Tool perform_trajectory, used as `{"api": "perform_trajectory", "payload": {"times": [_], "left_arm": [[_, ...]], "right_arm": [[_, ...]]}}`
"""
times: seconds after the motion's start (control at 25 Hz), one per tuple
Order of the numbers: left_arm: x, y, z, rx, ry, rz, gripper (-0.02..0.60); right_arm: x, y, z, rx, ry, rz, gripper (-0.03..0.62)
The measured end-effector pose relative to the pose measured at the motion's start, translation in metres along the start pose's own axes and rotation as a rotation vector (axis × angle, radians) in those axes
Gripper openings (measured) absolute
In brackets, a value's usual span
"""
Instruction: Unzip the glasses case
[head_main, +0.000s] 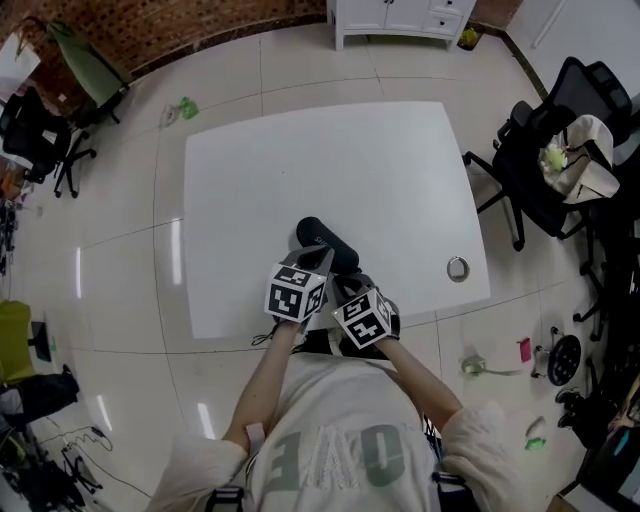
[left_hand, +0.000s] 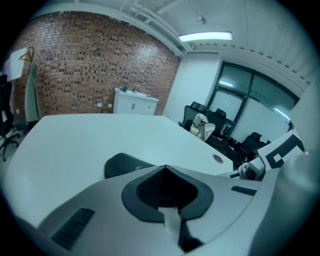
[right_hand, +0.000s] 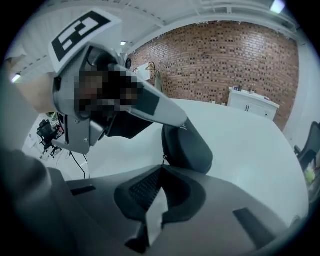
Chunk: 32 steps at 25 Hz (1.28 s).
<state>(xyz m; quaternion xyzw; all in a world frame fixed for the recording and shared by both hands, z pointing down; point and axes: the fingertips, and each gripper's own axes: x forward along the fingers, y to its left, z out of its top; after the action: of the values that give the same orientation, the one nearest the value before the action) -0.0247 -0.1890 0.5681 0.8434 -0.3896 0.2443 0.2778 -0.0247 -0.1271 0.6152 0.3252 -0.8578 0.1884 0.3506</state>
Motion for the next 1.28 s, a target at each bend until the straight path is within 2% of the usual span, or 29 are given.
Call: {"api": "perform_trajectory", "payload": {"times": [0.16,0.36,0.48,0.6,0.76,0.84,0.88,0.96,1.12,1.28], "left_arm": [[0.017,-0.018,0.005,0.068,0.004,-0.044,0.003],[0.017,-0.016,0.004,0.008,-0.012,-0.064,0.003],[0.011,-0.014,-0.001,-0.042,-0.033,-0.093,0.003],[0.010,-0.012,-0.001,-0.073,-0.042,-0.116,0.003],[0.011,-0.014,-0.001,-0.061,-0.027,-0.129,0.003],[0.012,-0.015,0.001,-0.050,-0.016,-0.144,0.003],[0.013,-0.016,0.002,-0.040,-0.005,-0.156,0.003],[0.016,-0.017,0.003,-0.032,0.026,-0.192,0.003],[0.020,-0.015,0.009,-0.105,0.068,-0.235,0.003],[0.021,-0.014,0.010,-0.123,0.078,-0.230,0.003]], "right_arm": [[0.002,0.004,0.003,0.000,0.000,-0.005,0.000],[-0.010,-0.012,-0.005,0.002,0.008,-0.059,0.000],[-0.025,-0.041,-0.028,0.057,0.029,-0.120,0.000],[-0.036,-0.044,-0.033,0.072,0.014,-0.062,0.000],[-0.028,-0.012,-0.011,-0.032,-0.053,-0.024,0.002],[-0.017,0.000,-0.007,-0.026,-0.043,-0.009,0.002],[-0.012,0.004,-0.006,-0.009,-0.036,0.000,0.042],[-0.005,0.006,-0.005,0.034,-0.029,-0.004,0.063],[0.003,-0.002,-0.004,0.147,-0.008,-0.072,0.066],[0.007,-0.008,-0.002,0.312,-0.039,-0.163,0.064]]}}
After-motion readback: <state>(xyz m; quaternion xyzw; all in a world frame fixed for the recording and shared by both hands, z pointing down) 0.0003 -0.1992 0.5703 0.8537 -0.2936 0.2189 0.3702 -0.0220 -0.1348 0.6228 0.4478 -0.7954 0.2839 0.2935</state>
